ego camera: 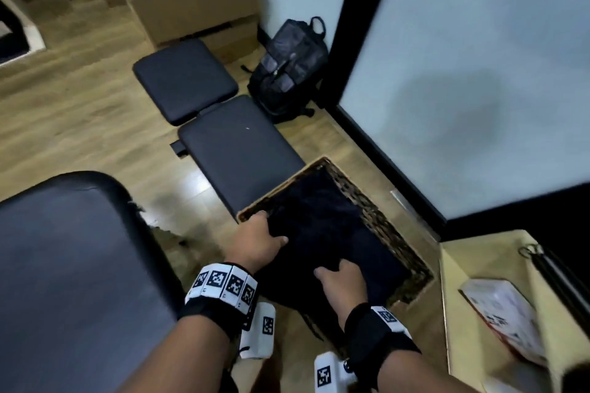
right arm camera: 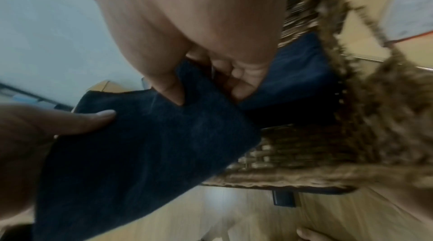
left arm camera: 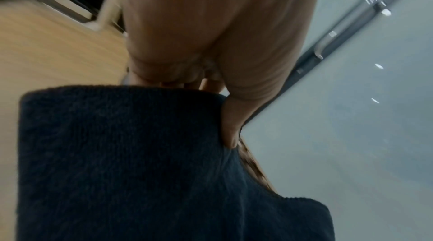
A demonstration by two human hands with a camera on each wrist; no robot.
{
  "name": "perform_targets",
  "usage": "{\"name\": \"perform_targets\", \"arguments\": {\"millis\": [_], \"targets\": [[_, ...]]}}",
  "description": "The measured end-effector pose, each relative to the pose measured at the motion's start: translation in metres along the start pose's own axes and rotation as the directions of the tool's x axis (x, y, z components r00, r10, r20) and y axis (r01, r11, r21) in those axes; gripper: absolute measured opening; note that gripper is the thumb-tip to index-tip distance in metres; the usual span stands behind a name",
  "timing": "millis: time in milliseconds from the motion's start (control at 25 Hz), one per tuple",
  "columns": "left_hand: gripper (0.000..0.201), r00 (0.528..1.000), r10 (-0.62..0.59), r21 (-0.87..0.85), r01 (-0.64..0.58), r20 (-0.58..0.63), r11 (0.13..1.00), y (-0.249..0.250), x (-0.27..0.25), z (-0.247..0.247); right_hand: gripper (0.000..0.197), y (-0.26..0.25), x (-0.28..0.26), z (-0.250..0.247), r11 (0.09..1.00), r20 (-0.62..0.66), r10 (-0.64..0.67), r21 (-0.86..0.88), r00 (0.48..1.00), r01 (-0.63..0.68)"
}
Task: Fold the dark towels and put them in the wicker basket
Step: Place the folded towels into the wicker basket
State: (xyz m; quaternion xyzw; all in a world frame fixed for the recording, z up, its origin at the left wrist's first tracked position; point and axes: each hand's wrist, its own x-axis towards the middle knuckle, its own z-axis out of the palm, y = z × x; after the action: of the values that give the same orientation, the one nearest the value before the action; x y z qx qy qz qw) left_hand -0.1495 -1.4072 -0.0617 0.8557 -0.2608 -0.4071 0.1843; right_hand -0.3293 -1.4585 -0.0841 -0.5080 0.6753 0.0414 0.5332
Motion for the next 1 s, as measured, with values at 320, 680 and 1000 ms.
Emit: {"name": "perform_targets", "arguments": {"millis": [320, 680, 1000], "targets": [[0.036, 0.945, 0.115, 0.227, -0.189, 0.305, 0.955, 0.108, 0.066, 0.142, 0.031, 0.046, 0.051, -0.073, 0.962, -0.339, 0.243, 0.206, 0.909, -0.181], [0.067, 0.826, 0.504, 0.497, -0.558, 0.252, 0.665, 0.105, 0.058, 0.172, 0.064, 0.046, 0.052, -0.087, 0.995, -0.355, 0.006, -0.088, 0.935, -0.039], [0.092, 0.806, 0.228, 0.573, -0.558, 0.546, 0.601, 0.090, 0.087, 0.190, 0.090, 0.044, 0.100, -0.088, 0.973, -0.033, 0.204, -0.107, 0.978, -0.207]]}}
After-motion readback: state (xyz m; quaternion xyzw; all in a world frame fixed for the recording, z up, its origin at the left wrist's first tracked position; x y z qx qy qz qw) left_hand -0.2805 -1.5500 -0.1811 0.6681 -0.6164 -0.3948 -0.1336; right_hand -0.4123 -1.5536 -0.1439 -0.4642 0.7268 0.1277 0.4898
